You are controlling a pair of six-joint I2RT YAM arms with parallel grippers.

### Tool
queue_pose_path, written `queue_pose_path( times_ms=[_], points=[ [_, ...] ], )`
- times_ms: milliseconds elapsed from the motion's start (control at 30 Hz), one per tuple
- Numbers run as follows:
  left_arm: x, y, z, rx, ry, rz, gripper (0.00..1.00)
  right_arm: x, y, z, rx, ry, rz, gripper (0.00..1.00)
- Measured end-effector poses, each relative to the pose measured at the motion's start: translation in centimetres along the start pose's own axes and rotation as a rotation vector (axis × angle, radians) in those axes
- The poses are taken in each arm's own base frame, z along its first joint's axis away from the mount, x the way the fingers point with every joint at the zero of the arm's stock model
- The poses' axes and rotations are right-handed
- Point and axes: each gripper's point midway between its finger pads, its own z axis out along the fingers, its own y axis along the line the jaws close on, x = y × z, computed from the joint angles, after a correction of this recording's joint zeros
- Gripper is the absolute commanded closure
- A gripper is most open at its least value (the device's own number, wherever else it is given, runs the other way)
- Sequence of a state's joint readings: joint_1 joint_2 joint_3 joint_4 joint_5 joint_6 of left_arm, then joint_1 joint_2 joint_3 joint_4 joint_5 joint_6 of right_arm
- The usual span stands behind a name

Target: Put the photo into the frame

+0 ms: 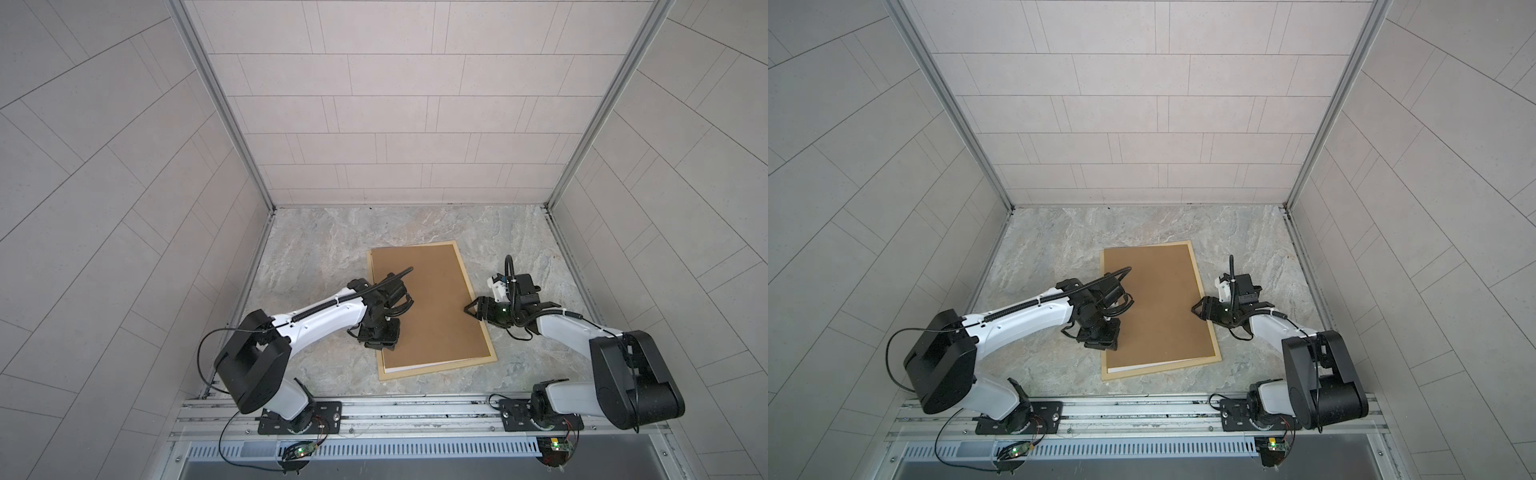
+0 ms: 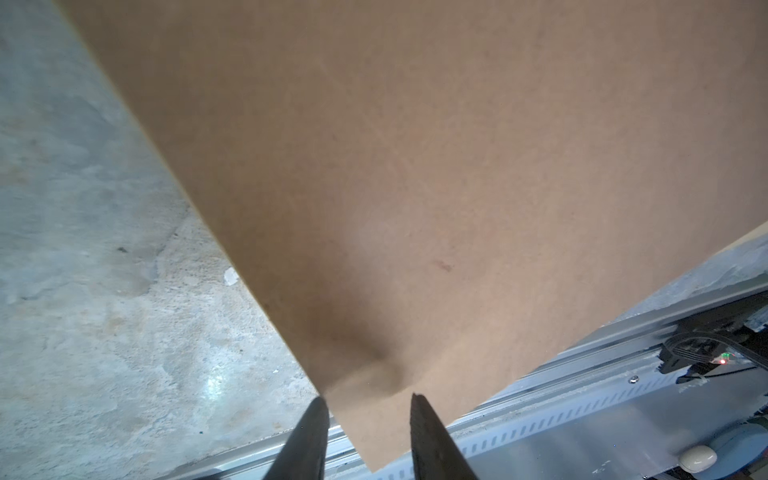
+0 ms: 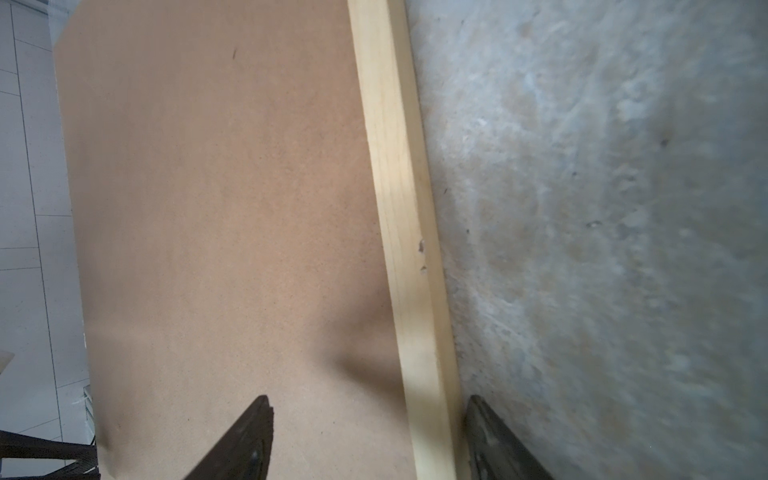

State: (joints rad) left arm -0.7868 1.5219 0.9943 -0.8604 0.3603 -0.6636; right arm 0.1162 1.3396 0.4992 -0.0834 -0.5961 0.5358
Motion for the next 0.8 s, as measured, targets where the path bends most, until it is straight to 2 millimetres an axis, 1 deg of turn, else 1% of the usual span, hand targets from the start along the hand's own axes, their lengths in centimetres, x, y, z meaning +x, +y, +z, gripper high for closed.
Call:
queue_pose_path(
  times_ms=[300,433,500,600,700,767,800],
  points=[
    [0.2,0.5,2.2,-0.018,0.038,-0.006,0.59,0.0,0.0,0.0,0.003,-0.001,-0.001,0.31],
    [0.1,0.5,2.9,-0.019,0.046,-0.001,0.51,0.0,0.0,0.0,0.004,-0.001,-0.001,0.31],
    [0.1,0.4,2.9,-0.017,0.044,0.004,0.45,0.0,0.0,0.0,0.004,-0.002,-0.001,0.31],
    [0.0,0.2,2.7,-0.014,0.040,0.018,0.41,0.0,0.0,0.1,0.004,-0.001,-0.004,0.31],
    [-0.1,-0.1,2.0,-0.023,0.045,0.037,0.36,0.0,0.1,0.1,0.003,0.002,-0.006,0.31],
    [0.0,-0.2,1.6,-0.029,0.048,0.050,0.35,0.0,0.2,0.2,0.000,0.005,-0.007,0.31],
    [0.0,-0.2,1.4,-0.032,0.052,0.057,0.32,0.0,0.2,0.2,0.000,0.005,-0.008,0.31]
  ],
)
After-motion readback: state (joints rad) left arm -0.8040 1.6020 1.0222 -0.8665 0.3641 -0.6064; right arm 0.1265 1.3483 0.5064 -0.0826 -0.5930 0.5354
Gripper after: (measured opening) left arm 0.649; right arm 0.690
